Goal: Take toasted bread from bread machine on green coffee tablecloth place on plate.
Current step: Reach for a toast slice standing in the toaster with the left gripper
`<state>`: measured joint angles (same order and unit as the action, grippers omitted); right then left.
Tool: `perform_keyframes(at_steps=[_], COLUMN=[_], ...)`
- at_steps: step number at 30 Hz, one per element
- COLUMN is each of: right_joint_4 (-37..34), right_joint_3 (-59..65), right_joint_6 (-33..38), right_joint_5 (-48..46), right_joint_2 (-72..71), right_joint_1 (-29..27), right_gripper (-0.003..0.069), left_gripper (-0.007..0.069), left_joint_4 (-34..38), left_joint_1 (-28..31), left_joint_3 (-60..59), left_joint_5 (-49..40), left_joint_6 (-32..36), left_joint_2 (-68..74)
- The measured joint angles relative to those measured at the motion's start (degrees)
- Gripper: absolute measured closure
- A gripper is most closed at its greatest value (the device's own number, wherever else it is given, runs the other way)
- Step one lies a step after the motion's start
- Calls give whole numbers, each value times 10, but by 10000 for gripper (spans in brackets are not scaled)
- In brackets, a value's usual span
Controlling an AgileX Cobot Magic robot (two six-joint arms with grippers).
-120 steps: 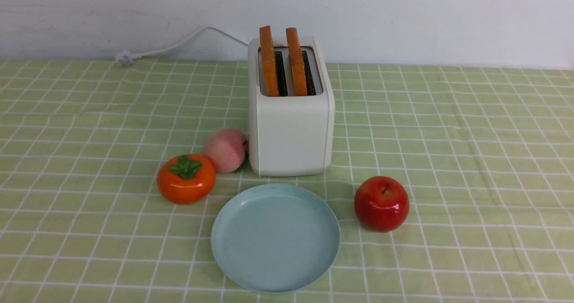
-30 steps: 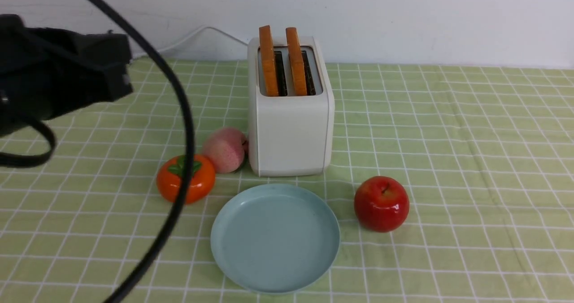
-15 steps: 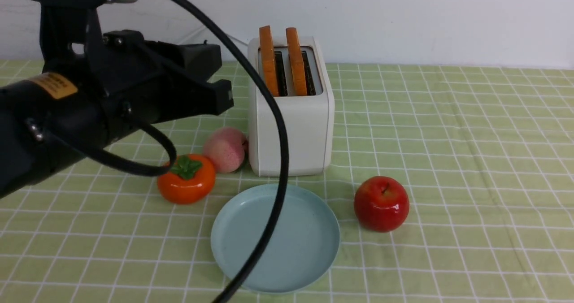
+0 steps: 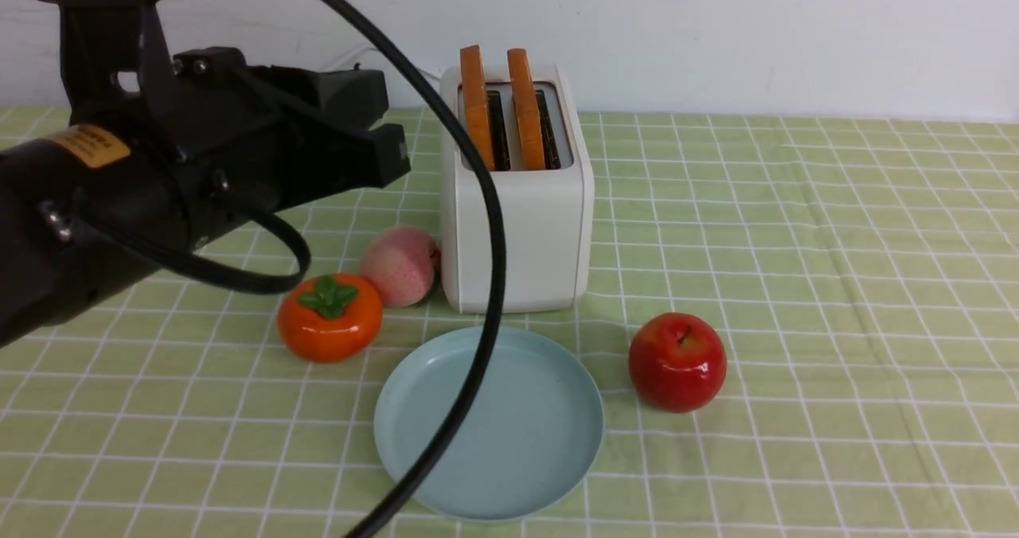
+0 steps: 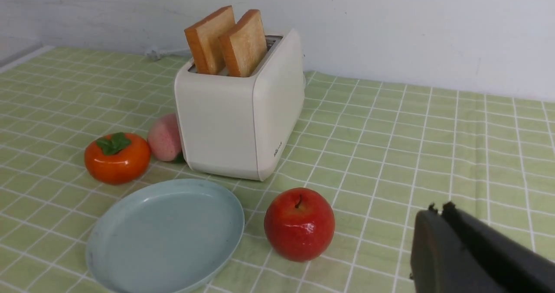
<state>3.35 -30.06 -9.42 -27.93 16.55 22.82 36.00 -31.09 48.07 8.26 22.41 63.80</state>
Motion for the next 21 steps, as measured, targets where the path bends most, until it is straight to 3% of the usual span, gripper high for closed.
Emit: perform_keyframes(at_steps=[5,8,15,17,21], right_joint_4=[0,0,0,0,0], right_joint_3=[0,0,0,0,0], right_joint_6=[0,0,0,0,0], right_joint_5=[15,24,27,27,27], right_joint_2=[0,0,0,0,0], right_joint_1=[0,0,0,0,0], right_gripper=[655,657,657,657,657], left_gripper=[630,584,388,295,232], left_joint_4=[10,16,19,21,21], left_joint_1=[0,0,0,0,0], left_joint_3=[1,1,52,91,134], left_joint_5=[-35,-46,-50,-56,-33], left_joint_6=[0,0,0,0,4], left_joint_2=[15,46,125,168,229])
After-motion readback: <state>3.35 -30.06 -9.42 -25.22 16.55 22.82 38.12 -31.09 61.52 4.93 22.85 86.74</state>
